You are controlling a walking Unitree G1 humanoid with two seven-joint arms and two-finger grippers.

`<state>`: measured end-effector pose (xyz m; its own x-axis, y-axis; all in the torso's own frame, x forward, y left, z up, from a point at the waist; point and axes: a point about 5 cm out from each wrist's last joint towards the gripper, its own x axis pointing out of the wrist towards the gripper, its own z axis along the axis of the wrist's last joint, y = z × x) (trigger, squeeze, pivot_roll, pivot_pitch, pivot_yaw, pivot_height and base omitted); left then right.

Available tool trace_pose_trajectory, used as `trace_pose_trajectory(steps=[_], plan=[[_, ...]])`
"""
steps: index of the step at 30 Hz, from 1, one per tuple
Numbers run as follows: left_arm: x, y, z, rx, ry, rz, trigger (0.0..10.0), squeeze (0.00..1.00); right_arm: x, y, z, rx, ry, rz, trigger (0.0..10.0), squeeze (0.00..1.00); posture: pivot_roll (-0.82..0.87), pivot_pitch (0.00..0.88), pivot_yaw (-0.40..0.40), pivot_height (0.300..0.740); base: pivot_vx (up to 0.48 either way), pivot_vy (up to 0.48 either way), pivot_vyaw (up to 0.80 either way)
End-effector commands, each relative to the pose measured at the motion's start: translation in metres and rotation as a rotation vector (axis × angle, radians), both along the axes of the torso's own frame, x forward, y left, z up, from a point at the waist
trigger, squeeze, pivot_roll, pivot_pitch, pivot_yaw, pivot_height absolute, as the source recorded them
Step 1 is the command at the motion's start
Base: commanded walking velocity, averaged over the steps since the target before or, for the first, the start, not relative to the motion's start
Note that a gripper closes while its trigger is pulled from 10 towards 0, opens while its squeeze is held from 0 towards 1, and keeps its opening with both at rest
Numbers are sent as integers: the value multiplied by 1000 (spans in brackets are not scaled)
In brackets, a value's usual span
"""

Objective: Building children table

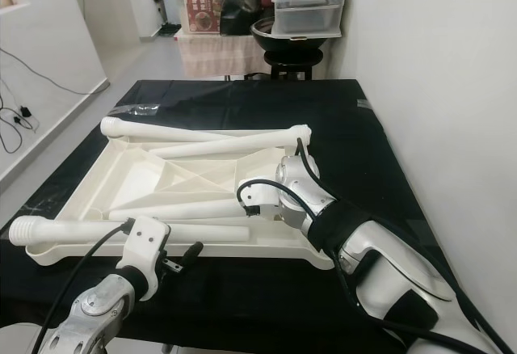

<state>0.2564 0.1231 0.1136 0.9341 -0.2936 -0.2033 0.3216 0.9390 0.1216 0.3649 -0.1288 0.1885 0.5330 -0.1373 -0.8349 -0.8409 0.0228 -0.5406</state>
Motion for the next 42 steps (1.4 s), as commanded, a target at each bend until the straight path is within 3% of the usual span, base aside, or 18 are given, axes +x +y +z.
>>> trace_pose_trajectory(steps=[1, 3, 5, 6, 12, 14, 18, 19, 20, 22, 23, 24, 25, 26, 31, 34, 42], plan=[[2, 5, -4, 12, 29, 21, 10000, 0, 2, -7, -1, 21, -21, -47, 0, 0, -108, 21, 20, 740, 0, 0, 0], [9, 6, 11, -23, -19, 17, 10000, 0, 7, -7, 12, 171, -87, -86, 0, 0, -108, 21, 20, 740, 0, 0, 0], [9, 6, 11, -23, -19, 17, 10000, 0, 7, -7, 12, 171, -87, -86, 0, 0, -108, 21, 20, 740, 0, 0, 0], [15, 6, 27, -67, -74, 6, 10000, 0, 9, -14, 25, 303, -115, -116, 0, 0, -103, 18, 28, 740, 0, 0, 0], [21, 4, 52, -129, -156, -28, 10000, 0, 10, -31, 43, 475, -152, -143, 0, 0, -105, 16, 38, 740, 0, 0, 0], [24, 0, 62, -159, -191, -50, 10000, 0, 8, -38, 50, 598, -162, -154, 0, 0, -106, 14, 43, 740, 0, 0, 0], [25, -2, 70, -179, -215, -63, 10000, 0, 8, -40, 53, 703, -181, -168, 0, 0, -105, 13, 45, 740, 0, 0, 0], [28, 1, 79, -233, -244, -50, 10000, 0, 7, -36, 53, 791, -192, -159, 0, 0, -100, 9, 45, 740, 0, 0, 0], [29, 3, 86, -274, -263, -41, 10000, 0, 6, -32, 52, 859, -202, -155, 10000, 0, -100, 9, 45, 740, 0, 0, 0], [33, 9, 105, -370, -323, -26, 10000, 0, 4, -24, 51, 997, -225, -147, 10000, 0, -94, 5, 48, 740, 0, 0, 0], [33, 9, 105, -370, -323, -26, 10000, 0, 4, -24, 51, 997, -225, -147, 10000, 0, -94, 5, 48, 740, 0, 0, 0], [39, 18, 128, -462, -383, -21, 10000, 0, -1, -11, 41, 1039, -230, -126, 10000, 0, -90, 1, 49, 740, 0, 0, 0], [39, 18, 128, -462, -383, -21, 10000, 0, -1, -11, 41, 1039, -230, -126, 10000, 0, -90, 1, 49, 740, 0, 0, 0], [40, 21, 135, -498, -404, -41, 10000, 1000, -3, -5, 37, 1043, -232, -112, 10000, 0, -88, 0, 52, 740, 0, 0, 0], [46, 26, 144, -548, -411, -87, 10000, 1000, -6, 8, 32, 1094, -252, -82, 10000, 0, -88, 0, 57, 740, 0, 0, 0], [46, 16, 146, -563, -402, -153, 10000, 1000, -8, 15, 31, 1108, -248, -65, 10000, 0, -93, 0, 60, 740, 0, 0, 0], [56, 11, 150, -588, -392, -148, 10000, 1000, -16, 23, 35, 1157, -244, -7, 10000, 0, -101, 0, 65, 740, 0, 0, 0]])
